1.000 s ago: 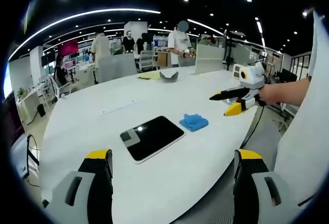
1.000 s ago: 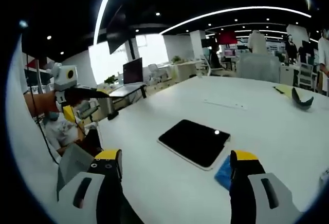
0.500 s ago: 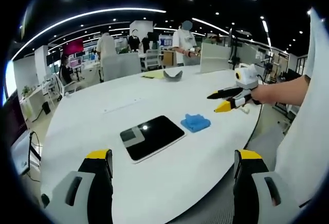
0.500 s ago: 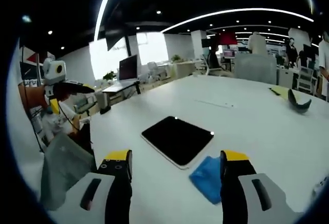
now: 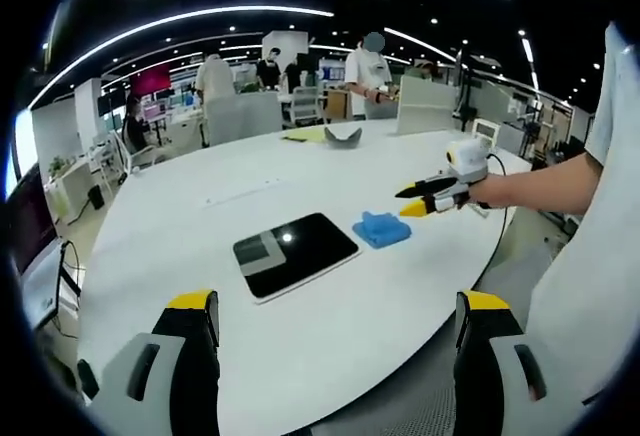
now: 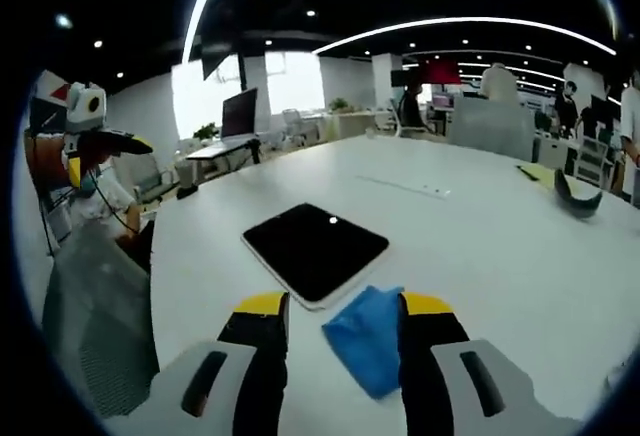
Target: Wipe the mirror surface with the cleaning cloth until all visible marks leave the cleaned area.
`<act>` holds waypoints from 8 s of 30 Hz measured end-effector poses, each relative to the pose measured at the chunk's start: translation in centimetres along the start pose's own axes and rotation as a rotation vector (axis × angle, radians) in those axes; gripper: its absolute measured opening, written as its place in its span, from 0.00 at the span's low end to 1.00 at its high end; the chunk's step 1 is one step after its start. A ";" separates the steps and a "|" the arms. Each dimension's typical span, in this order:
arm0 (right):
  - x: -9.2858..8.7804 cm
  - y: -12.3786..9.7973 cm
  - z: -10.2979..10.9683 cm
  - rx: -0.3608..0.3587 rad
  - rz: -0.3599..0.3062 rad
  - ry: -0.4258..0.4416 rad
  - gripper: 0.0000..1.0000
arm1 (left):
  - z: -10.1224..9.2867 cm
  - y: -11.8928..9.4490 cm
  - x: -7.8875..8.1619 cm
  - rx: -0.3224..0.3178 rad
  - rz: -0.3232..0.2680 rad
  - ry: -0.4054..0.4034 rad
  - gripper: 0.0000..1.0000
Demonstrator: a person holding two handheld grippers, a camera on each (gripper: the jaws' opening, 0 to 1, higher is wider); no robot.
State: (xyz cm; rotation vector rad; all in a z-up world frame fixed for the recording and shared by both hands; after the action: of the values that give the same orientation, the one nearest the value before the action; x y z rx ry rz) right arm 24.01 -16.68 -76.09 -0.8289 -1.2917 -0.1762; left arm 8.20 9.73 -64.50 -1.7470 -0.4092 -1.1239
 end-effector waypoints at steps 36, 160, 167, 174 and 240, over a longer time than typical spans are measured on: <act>-7.1 3.3 -2.5 -0.083 0.029 -0.055 0.04 | -1.1 1.3 -0.2 0.014 0.057 0.012 0.99; 7.7 8.7 1.7 -0.119 -0.085 0.067 0.01 | 4.6 3.0 -0.8 -0.127 -0.068 0.027 0.98; 8.3 10.2 2.4 -0.094 -0.083 0.053 0.01 | 4.7 2.9 -1.2 -0.123 -0.058 0.033 0.98; 9.2 11.0 2.4 -0.087 -0.089 0.043 0.01 | 4.8 2.9 -0.6 -0.122 -0.082 0.007 0.98; 13.1 23.3 5.7 0.072 -0.064 -0.018 0.01 | 6.3 3.5 -3.9 -0.136 -0.062 -0.057 0.98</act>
State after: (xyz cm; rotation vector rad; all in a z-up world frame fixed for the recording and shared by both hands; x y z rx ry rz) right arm 36.44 7.54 -74.49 -0.7300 -1.3352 -0.1729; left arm 11.80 14.34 -70.23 -1.8999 -0.4331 -1.1710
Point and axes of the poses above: the point that each gripper's makers call its tool centre point, and the gripper's own axes: y roughly forward along the fingers, z roughly to its left, x roughly out of its top, the point moved 2 cm from there along -y, roughly backward along the fingers, and after that the axes turned 3 degrees about -y, right-handed, at the moved point
